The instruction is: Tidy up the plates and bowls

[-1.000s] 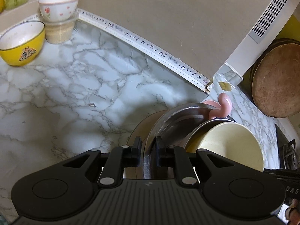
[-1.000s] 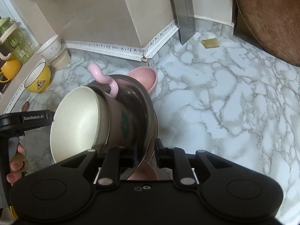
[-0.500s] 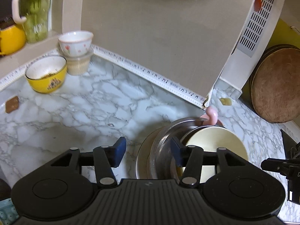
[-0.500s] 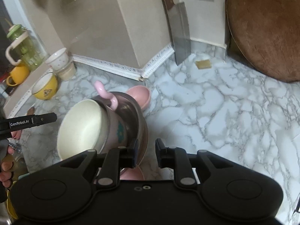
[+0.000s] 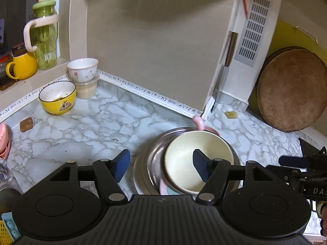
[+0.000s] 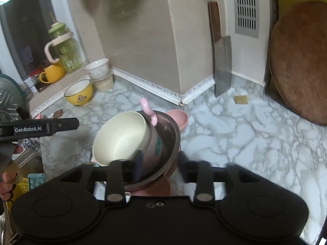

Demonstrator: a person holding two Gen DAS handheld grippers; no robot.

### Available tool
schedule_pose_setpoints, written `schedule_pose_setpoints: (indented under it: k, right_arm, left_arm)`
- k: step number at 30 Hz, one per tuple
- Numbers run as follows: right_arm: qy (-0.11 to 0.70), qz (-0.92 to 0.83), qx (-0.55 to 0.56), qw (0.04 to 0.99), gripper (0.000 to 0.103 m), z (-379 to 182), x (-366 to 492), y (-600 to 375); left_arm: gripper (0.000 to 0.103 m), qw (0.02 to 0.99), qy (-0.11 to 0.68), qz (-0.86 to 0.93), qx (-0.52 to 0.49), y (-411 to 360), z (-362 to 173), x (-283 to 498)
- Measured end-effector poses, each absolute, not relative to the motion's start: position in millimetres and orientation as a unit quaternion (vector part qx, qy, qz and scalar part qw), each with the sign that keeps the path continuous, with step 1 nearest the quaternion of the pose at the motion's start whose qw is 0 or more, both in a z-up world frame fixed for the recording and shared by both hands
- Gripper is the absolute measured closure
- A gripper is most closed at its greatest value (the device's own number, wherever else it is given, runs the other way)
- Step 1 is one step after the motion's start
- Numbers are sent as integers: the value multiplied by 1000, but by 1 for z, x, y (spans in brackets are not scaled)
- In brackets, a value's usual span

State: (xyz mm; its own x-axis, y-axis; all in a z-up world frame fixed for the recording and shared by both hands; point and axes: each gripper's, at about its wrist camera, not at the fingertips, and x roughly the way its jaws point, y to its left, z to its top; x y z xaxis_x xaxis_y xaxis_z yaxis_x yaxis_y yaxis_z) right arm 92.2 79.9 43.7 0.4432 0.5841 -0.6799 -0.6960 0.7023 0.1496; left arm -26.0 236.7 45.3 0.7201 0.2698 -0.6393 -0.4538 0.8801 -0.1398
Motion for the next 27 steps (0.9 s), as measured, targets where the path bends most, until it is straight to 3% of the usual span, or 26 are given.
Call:
schedule_pose_setpoints:
  k: [3, 12, 14, 17, 18, 27]
  right_arm:
    - [354, 389, -75, 847, 31, 49, 86, 75]
    - [290, 415, -77, 859, 1, 65, 64, 58]
    - [271, 417, -83, 864, 0, 68, 57, 54]
    - [252, 415, -89, 869, 0, 69, 51, 48]
    - [247, 415, -89, 871, 0, 70, 49, 46]
    - [231, 408, -66, 881, 0, 68, 41, 29]
  left_arm:
    - [26, 922, 307, 197, -133, 220, 49, -34]
    - [22, 928, 292, 192, -134, 187, 51, -51]
    - [20, 928, 289, 189, -140, 181, 51, -55]
    - [2, 929, 285, 186, -146, 173, 50, -59]
    - [0, 930, 280, 186, -146, 170, 51, -61]
    - [0, 933, 270, 188, -146, 151, 49, -70]
